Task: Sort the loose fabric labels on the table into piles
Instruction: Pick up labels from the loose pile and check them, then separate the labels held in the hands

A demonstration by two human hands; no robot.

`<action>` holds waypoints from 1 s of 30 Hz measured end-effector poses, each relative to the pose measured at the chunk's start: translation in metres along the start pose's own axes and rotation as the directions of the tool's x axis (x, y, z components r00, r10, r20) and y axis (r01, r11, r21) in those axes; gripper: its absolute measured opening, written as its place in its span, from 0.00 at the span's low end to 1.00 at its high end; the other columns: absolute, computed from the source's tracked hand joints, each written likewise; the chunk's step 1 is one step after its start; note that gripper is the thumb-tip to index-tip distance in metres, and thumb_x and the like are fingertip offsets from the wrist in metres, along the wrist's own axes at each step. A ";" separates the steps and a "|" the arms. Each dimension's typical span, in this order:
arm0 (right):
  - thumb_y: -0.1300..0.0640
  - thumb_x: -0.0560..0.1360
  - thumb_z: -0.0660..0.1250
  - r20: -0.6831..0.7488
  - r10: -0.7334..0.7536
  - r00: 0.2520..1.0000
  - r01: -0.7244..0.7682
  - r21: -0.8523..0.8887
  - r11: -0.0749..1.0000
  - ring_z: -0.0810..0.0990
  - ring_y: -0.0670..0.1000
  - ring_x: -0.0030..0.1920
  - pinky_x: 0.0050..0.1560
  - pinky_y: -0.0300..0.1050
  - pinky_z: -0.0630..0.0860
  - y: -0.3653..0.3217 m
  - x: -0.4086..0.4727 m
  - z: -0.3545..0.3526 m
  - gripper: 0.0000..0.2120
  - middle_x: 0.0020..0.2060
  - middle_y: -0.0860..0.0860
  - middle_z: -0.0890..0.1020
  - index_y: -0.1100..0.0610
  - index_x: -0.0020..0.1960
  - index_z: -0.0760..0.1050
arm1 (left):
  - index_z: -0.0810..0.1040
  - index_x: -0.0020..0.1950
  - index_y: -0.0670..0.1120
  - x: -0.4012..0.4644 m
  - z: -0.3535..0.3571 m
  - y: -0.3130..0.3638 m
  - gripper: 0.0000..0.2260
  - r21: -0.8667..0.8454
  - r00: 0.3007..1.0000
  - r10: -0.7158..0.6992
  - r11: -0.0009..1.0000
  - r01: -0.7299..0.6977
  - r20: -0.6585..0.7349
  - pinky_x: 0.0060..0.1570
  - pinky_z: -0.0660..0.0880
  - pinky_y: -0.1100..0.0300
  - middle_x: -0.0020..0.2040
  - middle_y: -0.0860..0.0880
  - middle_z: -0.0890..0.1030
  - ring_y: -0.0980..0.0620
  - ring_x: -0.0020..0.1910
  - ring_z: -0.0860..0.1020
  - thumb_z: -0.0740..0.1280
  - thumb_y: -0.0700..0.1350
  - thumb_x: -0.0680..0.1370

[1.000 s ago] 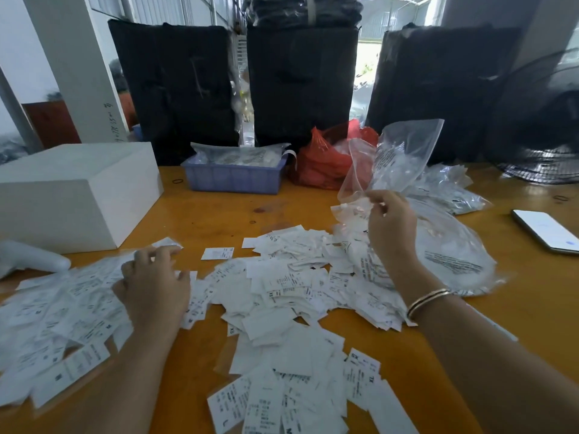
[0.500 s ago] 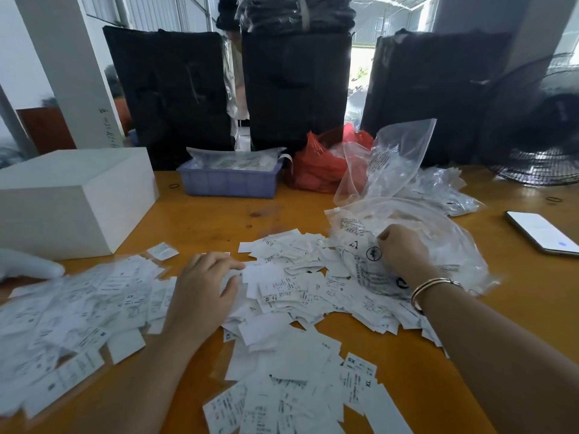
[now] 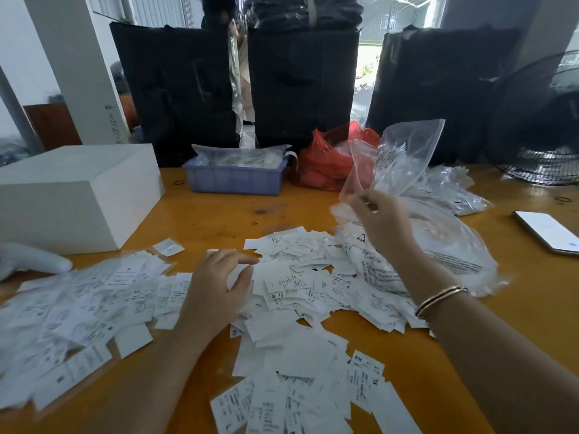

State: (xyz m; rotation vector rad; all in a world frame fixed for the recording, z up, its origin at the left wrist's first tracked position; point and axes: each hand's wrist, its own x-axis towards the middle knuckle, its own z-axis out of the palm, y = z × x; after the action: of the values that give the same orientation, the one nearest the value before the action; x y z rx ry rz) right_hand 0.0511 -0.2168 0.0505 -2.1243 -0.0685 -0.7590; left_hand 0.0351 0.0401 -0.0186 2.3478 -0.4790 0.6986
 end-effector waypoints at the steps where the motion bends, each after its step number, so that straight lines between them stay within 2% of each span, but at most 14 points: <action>1: 0.55 0.78 0.63 0.116 0.000 0.993 -0.013 0.107 0.994 0.73 0.38 0.26 0.28 0.31 0.69 -0.012 -0.006 0.008 0.07 0.34 0.47 0.80 0.51 0.43 0.77 | 0.80 0.52 0.51 0.000 0.000 0.002 0.06 -0.074 0.999 -0.037 0.997 0.038 0.009 0.52 0.66 0.63 0.51 0.59 0.77 0.62 0.53 0.70 0.65 0.44 0.78; 4: 0.57 0.78 0.63 0.403 0.005 0.915 -0.114 0.246 0.963 0.78 0.39 0.31 0.34 0.33 0.74 -0.032 -0.028 0.037 0.06 0.34 0.47 0.82 0.50 0.43 0.76 | 0.77 0.52 0.59 -0.002 -0.003 0.007 0.08 -0.311 0.983 -0.136 0.936 0.167 0.121 0.46 0.65 0.75 0.50 0.70 0.73 0.74 0.53 0.70 0.59 0.57 0.79; 6: 0.59 0.78 0.64 0.472 0.006 0.882 -0.167 0.300 0.939 0.79 0.42 0.32 0.33 0.33 0.74 -0.032 -0.041 0.055 0.06 0.34 0.47 0.83 0.51 0.44 0.77 | 0.75 0.56 0.62 -0.002 -0.004 0.009 0.20 -0.415 0.954 -0.169 0.871 0.263 0.249 0.45 0.66 0.76 0.52 0.70 0.75 0.74 0.53 0.71 0.54 0.69 0.73; 9: 0.60 0.78 0.64 0.523 -0.002 0.852 -0.219 0.359 0.907 0.79 0.44 0.31 0.32 0.33 0.72 -0.024 -0.057 0.072 0.06 0.32 0.47 0.83 0.52 0.44 0.78 | 0.67 0.62 0.65 -0.002 -0.001 0.009 0.32 -0.393 0.922 -0.167 0.867 0.307 0.350 0.41 0.68 0.76 0.52 0.73 0.71 0.74 0.50 0.71 0.52 0.78 0.64; 10: 0.59 0.78 0.64 0.536 -0.006 0.844 -0.228 0.369 0.901 0.78 0.44 0.31 0.31 0.33 0.72 -0.021 -0.060 0.075 0.06 0.32 0.47 0.83 0.51 0.44 0.78 | 0.65 0.64 0.65 -0.001 0.000 0.009 0.32 -0.383 0.915 -0.174 0.868 0.317 0.363 0.41 0.68 0.75 0.51 0.73 0.70 0.73 0.50 0.71 0.53 0.78 0.64; 12: 0.58 0.78 0.64 0.545 -0.015 0.838 -0.236 0.386 0.892 0.77 0.43 0.30 0.29 0.33 0.71 -0.016 -0.064 0.076 0.07 0.32 0.48 0.83 0.50 0.43 0.78 | 0.67 0.64 0.63 0.000 0.000 0.008 0.26 -0.406 0.913 -0.199 0.847 0.343 0.357 0.41 0.70 0.73 0.49 0.69 0.75 0.68 0.48 0.74 0.60 0.71 0.69; 14: 0.59 0.78 0.64 0.535 -0.015 0.845 -0.249 0.418 0.873 0.77 0.43 0.31 0.30 0.33 0.71 -0.012 -0.066 0.078 0.07 0.32 0.48 0.83 0.51 0.43 0.78 | 0.74 0.56 0.60 0.001 0.001 0.004 0.14 -0.437 0.924 -0.214 0.832 0.343 0.317 0.39 0.72 0.73 0.44 0.59 0.79 0.65 0.43 0.77 0.67 0.60 0.72; 16: 0.59 0.78 0.64 0.505 -0.002 0.863 -0.245 0.423 0.873 0.77 0.41 0.32 0.33 0.32 0.72 -0.011 -0.067 0.078 0.08 0.32 0.45 0.83 0.50 0.44 0.78 | 0.80 0.47 0.57 0.001 0.001 0.003 0.04 -0.471 0.932 -0.245 0.811 0.348 0.267 0.35 0.72 0.74 0.39 0.52 0.79 0.64 0.37 0.76 0.71 0.50 0.74; 18: 0.57 0.78 0.64 0.425 0.005 0.905 -0.162 0.335 0.928 0.77 0.37 0.35 0.37 0.30 0.72 -0.010 -0.066 0.078 0.08 0.35 0.40 0.82 0.45 0.45 0.77 | 0.81 0.41 0.54 0.001 0.001 0.002 0.03 -0.505 0.926 -0.301 0.777 0.376 0.226 0.33 0.71 0.75 0.39 0.47 0.79 0.65 0.35 0.75 0.72 0.46 0.73; 21: 0.55 0.78 0.63 0.379 -0.065 0.923 0.072 -0.004 0.997 0.74 0.38 0.49 0.51 0.36 0.69 -0.004 -0.064 0.071 0.08 0.48 0.37 0.78 0.45 0.53 0.78 | 0.80 0.42 0.52 0.000 0.001 0.001 0.03 -0.518 0.912 -0.342 0.751 0.411 0.228 0.33 0.71 0.75 0.38 0.54 0.82 0.68 0.37 0.77 0.69 0.46 0.75; 23: 0.53 0.77 0.63 0.493 -0.042 0.869 0.183 -0.243 0.953 0.70 0.45 0.60 0.62 0.46 0.64 0.002 -0.064 0.066 0.14 0.58 0.43 0.76 0.47 0.61 0.76 | 0.79 0.45 0.51 0.000 0.000 0.002 0.02 -0.553 0.910 -0.344 0.724 0.413 0.230 0.36 0.73 0.73 0.40 0.59 0.84 0.65 0.41 0.80 0.67 0.45 0.77; 24: 0.51 0.77 0.62 0.542 -0.012 0.841 0.220 -0.321 0.921 0.68 0.47 0.63 0.63 0.48 0.61 0.005 -0.065 0.065 0.16 0.61 0.44 0.74 0.47 0.64 0.74 | 0.78 0.45 0.50 0.000 0.000 0.002 0.02 -0.570 0.913 -0.344 0.714 0.407 0.222 0.36 0.73 0.73 0.41 0.58 0.84 0.63 0.42 0.81 0.67 0.44 0.77; 26: 0.47 0.77 0.62 0.574 0.005 0.819 0.249 -0.363 0.898 0.67 0.48 0.63 0.61 0.48 0.58 0.008 -0.067 0.066 0.19 0.61 0.45 0.73 0.46 0.67 0.72 | 0.78 0.45 0.50 0.000 -0.001 0.001 0.02 -0.587 0.918 -0.343 0.709 0.391 0.198 0.37 0.72 0.72 0.41 0.58 0.84 0.63 0.41 0.81 0.68 0.43 0.77; 30: 0.45 0.77 0.62 0.553 -0.006 0.833 0.205 -0.299 0.932 0.67 0.47 0.58 0.55 0.45 0.57 0.009 -0.065 0.067 0.18 0.55 0.45 0.74 0.45 0.65 0.73 | 0.82 0.42 0.55 0.000 -0.001 0.001 0.06 -0.588 0.919 -0.352 0.711 0.387 0.179 0.36 0.71 0.73 0.40 0.65 0.82 0.70 0.42 0.78 0.70 0.43 0.75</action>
State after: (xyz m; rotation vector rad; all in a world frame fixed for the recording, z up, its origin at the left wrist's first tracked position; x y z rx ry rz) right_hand 0.0337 -0.1589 -0.0212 -2.6440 -0.3897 -0.2034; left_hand 0.0339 0.0403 -0.0173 1.7528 -0.1932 0.2272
